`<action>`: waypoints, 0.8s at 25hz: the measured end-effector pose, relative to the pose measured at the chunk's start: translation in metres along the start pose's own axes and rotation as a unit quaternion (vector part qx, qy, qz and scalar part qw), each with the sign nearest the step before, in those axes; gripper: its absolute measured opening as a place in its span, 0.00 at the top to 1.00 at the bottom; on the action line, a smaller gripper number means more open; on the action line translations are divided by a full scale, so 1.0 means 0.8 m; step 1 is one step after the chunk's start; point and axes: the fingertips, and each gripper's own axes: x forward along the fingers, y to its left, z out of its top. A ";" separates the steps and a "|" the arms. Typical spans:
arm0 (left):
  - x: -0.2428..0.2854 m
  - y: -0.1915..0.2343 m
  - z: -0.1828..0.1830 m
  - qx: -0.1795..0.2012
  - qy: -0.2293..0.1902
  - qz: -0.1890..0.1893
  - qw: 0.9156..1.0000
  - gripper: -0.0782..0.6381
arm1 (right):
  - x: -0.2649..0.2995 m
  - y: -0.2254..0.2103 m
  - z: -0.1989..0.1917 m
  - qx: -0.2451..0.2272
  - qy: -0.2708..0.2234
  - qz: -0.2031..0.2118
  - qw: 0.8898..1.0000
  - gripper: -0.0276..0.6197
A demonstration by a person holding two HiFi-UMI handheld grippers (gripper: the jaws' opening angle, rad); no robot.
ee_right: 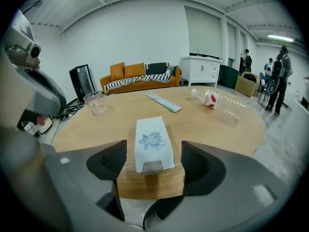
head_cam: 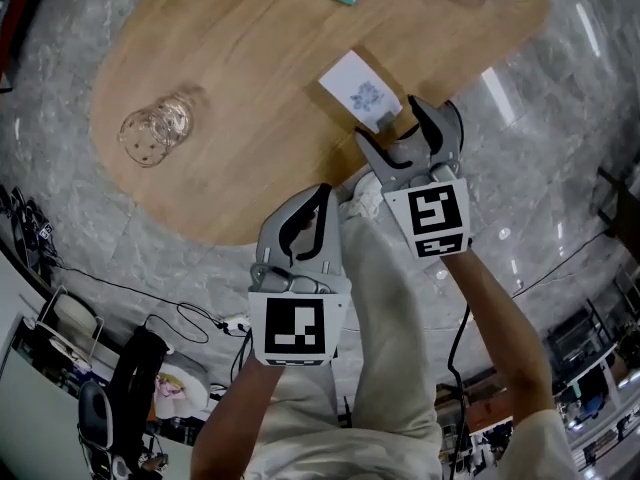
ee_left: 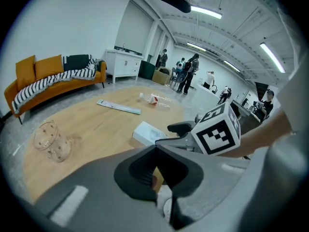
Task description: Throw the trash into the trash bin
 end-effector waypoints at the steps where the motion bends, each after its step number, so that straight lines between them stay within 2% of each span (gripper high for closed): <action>1: 0.002 0.000 -0.002 0.001 0.001 -0.001 1.000 0.89 | 0.005 -0.001 -0.003 -0.005 0.003 0.000 1.000 0.40; 9: 0.008 0.001 -0.013 0.005 0.010 -0.005 1.000 0.89 | 0.025 0.002 -0.031 -0.038 0.030 0.007 0.999 0.40; 11: 0.009 -0.001 -0.014 0.008 0.013 -0.007 1.000 0.89 | 0.025 0.000 -0.034 -0.044 0.034 0.002 0.998 0.45; 12: 0.010 -0.001 -0.015 0.007 0.014 -0.008 1.000 0.89 | 0.025 -0.001 -0.035 -0.045 0.034 0.000 0.998 0.48; 20: 0.011 -0.005 -0.016 0.021 0.021 -0.017 0.999 0.89 | 0.021 0.001 -0.029 -0.028 0.027 0.005 0.999 0.49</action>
